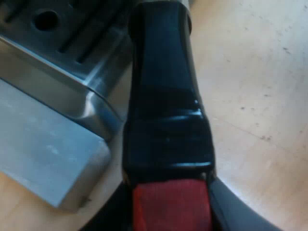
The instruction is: Put the handle in the coffee machine
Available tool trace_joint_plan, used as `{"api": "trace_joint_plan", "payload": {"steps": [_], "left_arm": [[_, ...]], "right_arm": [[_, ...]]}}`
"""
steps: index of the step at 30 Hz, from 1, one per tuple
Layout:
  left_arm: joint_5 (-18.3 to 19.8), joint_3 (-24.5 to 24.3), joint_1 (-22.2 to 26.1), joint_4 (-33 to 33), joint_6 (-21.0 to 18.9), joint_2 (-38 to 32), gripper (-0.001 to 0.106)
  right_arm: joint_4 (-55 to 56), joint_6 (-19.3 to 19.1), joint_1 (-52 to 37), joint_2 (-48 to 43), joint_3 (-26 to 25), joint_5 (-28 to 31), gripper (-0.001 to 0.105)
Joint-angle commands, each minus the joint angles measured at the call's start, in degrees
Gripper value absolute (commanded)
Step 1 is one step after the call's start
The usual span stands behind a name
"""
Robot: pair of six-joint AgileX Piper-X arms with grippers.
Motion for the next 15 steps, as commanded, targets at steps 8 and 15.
{"api": "trace_joint_plan", "payload": {"steps": [8, 15], "left_arm": [[4.11, -2.70, -0.07, -1.83, 3.31, 3.30, 0.000], [4.89, -2.77, -0.19, -3.97, 3.16, 3.30, 0.000]], "right_arm": [[-5.93, -2.91, -2.20, 5.87, -3.64, 0.67, 0.063], [-6.20, -3.86, -5.52, 7.07, -6.33, 0.67, 0.063]]}}
